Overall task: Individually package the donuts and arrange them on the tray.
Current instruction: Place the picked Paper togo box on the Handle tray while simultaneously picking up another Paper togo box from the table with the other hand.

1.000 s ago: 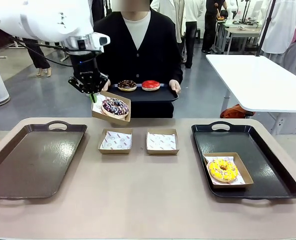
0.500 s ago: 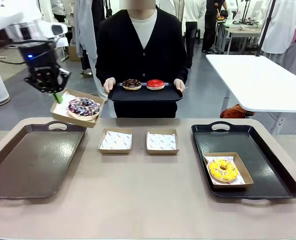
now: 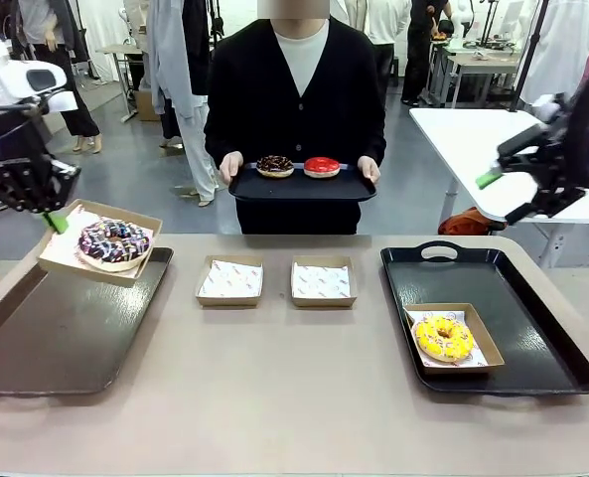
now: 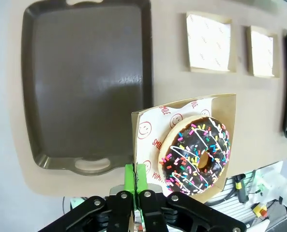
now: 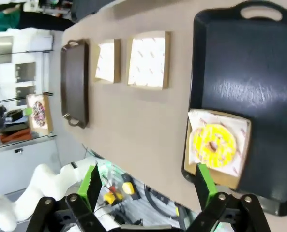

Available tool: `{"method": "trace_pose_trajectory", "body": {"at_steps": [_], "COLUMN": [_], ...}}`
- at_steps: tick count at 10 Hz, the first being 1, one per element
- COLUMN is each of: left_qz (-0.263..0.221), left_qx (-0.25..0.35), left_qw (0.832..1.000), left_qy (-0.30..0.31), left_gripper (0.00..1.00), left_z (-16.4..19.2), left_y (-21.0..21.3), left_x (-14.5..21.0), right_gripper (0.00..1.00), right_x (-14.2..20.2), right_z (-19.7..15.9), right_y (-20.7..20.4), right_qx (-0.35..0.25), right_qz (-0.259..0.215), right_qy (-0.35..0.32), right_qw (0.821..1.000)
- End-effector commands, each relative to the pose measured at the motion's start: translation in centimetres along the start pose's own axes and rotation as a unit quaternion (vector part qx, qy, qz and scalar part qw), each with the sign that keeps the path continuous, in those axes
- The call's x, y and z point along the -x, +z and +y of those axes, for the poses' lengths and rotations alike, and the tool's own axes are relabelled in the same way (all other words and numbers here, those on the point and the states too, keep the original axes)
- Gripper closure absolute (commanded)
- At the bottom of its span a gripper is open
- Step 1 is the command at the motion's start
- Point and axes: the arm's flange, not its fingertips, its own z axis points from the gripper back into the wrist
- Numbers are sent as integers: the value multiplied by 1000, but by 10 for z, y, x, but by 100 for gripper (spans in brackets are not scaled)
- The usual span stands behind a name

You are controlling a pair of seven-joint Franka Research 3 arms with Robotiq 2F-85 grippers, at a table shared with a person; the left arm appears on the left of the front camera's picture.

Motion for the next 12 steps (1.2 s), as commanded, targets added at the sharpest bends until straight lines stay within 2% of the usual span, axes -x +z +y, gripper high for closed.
{"method": "trace_pose_trajectory", "body": {"at_steps": [1,4,6,8,12], "left_qz": [-12,5,10,24,38], "left_qx": [-9,-24,-24,-26,-15], "left_qw": [1000,1000,1000,999,999], "left_qy": [-9,-14,-14,-11,-1], "left_gripper": [99,99,99,99,99], "left_z": [19,42,54,63,71], "left_y": [-9,-30,-50,-61,-84], "left_x": [13,20,14,17,13], "right_gripper": [0,0,0,0,0], "right_x": [-12,-24,-38,-35,-34], "right_z": [16,40,34,36,34], "right_y": [-38,-95,-128,-162,-191], "right_qx": [50,92,107,112,105], "right_qz": [-5,-7,-16,-13,14], "right_qy": [-10,4,6,13,9], "right_qw": [999,996,994,994,994]}}
